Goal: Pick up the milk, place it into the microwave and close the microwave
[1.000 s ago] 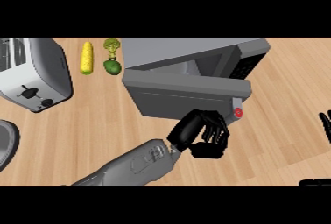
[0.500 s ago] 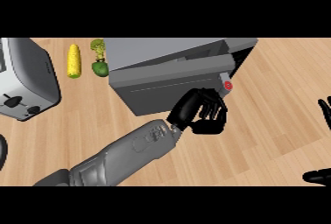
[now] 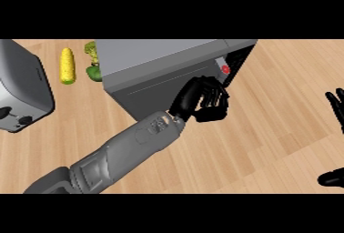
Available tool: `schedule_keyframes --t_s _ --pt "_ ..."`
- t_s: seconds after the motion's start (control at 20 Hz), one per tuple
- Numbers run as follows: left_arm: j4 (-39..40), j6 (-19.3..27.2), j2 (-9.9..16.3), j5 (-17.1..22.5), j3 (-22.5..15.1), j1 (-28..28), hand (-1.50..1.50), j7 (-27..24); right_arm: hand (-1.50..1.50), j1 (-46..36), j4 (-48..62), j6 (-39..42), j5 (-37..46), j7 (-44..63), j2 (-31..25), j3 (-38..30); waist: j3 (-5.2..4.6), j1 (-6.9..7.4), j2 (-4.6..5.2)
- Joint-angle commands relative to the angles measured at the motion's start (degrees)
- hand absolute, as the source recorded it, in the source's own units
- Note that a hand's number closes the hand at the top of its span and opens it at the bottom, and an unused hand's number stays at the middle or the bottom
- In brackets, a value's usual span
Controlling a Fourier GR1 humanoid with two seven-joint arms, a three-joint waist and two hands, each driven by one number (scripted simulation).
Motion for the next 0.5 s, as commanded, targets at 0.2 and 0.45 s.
schedule_keyframes --t_s 0.2,0.45 --pt "0.3 0.9 -2.6 2.2 0.2 -5.7 1.50 -1.0 -1.50 -2.6 -1.9 6.2 -2.1 1.7 -1.8 3.0 0.11 -2.30 0.10" --pt "0.6 1.7 -2.6 3.4 -0.2 -6.1 1.50 -1.3 1.50 -5.3 -5.8 9.6 -0.3 2.6 -4.5 5.7 0.09 -2.09 -0.22"
